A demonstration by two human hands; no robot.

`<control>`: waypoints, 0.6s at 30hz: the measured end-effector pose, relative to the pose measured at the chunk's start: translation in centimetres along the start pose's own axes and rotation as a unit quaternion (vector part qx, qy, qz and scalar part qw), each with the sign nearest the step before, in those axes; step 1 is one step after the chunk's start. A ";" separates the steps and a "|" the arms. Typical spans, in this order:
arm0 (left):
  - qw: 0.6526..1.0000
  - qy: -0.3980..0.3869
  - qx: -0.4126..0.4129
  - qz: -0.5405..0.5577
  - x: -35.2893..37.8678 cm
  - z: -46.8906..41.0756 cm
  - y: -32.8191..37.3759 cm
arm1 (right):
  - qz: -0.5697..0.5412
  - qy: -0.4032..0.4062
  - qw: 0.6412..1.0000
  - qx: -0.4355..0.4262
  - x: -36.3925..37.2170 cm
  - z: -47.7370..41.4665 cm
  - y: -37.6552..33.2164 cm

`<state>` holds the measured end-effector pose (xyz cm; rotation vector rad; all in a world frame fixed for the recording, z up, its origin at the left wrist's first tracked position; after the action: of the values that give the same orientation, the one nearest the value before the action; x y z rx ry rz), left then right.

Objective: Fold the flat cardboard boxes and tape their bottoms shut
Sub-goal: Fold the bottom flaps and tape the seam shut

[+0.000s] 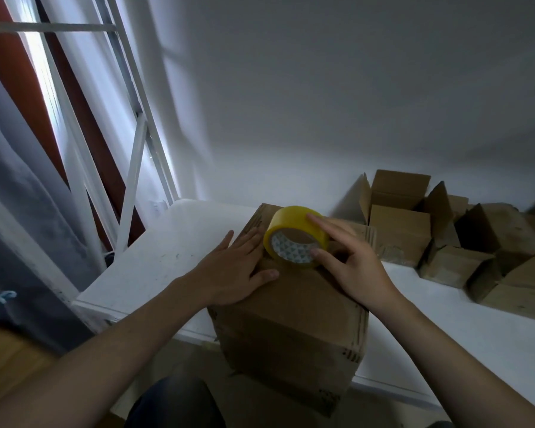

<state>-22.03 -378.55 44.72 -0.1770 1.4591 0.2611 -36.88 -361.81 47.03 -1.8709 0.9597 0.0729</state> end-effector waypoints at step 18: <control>0.998 -0.042 -0.042 -0.031 0.1 -0.1 0.8 | 0.049 -0.021 0.998 -0.026 -5.1 0.8 -0.4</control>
<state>-22.35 -377.77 44.69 -0.2756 1.3589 0.2771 -39.87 -358.12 49.14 -1.8619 1.0291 0.1965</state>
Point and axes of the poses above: each hand's wrist, its own z-axis away from the middle knuckle, its own x-axis out of the palm, y = z × x, the point moved 5 cm from there along -z, towards the middle knuckle, and after that the axes turned 2 degrees about -y, right-handed, at the moved point
